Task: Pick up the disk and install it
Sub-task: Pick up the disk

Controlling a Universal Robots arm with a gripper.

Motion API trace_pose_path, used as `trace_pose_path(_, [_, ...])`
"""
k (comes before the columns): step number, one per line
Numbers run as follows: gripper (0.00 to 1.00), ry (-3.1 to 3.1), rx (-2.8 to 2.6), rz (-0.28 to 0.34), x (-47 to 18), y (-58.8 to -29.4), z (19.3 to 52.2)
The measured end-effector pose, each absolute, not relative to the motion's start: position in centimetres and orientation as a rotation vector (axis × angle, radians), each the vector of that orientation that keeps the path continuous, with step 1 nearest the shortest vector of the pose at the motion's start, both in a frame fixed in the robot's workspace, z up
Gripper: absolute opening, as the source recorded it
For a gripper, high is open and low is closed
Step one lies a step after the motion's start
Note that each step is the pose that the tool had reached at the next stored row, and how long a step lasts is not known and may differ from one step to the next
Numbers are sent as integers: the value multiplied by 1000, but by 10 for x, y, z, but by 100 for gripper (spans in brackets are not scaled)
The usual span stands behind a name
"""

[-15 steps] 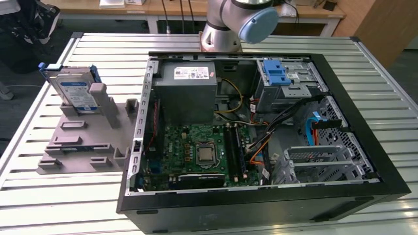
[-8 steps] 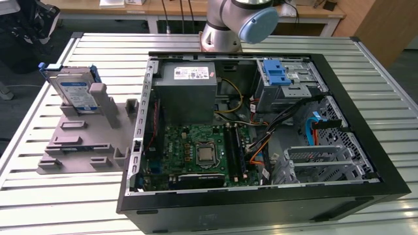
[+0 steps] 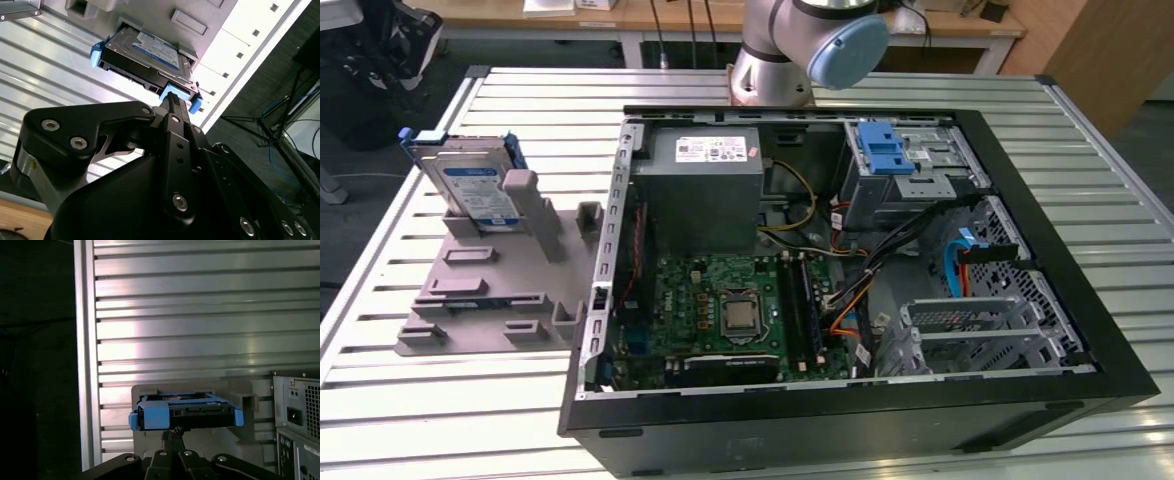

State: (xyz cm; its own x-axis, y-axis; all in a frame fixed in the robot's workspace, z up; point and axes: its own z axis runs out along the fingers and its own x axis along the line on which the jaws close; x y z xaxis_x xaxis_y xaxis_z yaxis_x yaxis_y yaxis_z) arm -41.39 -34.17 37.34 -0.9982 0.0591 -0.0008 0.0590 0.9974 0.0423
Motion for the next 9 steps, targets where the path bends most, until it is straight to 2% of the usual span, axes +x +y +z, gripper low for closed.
trace_pose_path(9, [11, 3140, -91, 67, -414, -342, 373])
